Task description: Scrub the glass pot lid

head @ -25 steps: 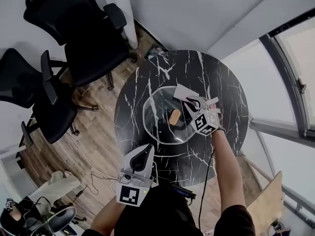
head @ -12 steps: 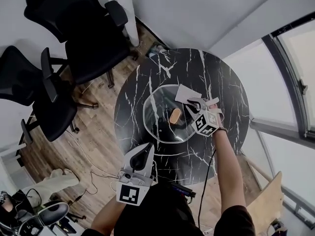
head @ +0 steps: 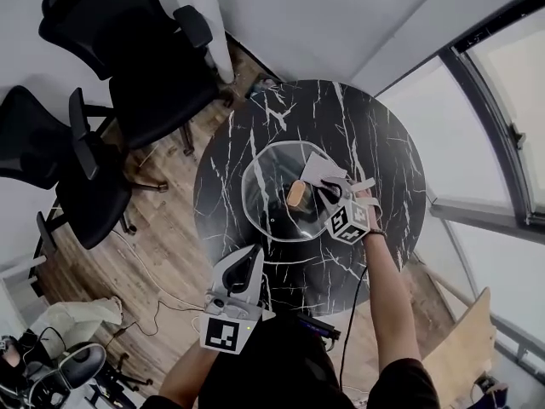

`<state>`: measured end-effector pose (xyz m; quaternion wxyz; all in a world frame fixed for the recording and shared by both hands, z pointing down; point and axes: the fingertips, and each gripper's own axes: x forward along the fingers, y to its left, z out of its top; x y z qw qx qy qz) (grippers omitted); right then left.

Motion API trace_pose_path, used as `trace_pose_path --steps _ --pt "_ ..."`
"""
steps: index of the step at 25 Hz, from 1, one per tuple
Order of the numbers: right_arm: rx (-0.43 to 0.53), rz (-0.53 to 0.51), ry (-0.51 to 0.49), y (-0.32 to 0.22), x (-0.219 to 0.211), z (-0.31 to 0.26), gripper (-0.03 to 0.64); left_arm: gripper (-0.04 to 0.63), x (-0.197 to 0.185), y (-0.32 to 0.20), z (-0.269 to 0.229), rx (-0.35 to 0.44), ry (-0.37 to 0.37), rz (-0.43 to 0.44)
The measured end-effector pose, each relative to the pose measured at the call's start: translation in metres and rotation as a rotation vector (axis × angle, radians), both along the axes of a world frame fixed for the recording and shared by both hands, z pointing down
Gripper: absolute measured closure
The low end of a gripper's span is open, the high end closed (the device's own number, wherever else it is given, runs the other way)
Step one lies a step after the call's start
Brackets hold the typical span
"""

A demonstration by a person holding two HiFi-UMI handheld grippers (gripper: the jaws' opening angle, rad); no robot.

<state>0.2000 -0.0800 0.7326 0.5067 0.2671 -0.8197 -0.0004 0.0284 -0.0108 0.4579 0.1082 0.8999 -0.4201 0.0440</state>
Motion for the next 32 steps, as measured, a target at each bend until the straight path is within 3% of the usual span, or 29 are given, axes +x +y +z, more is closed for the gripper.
trace_pose_path --steps 13,32 --pt "-0.024 0.175 0.006 0.052 -0.001 0.001 0.551 0.592 -0.016 0.023 -0.006 0.016 0.011 -0.039" --pt "-0.131 0.261 -0.041 0.107 -0.069 0.002 0.549 0.592 -0.035 0.042 -0.011 0.018 0.018 -0.071"
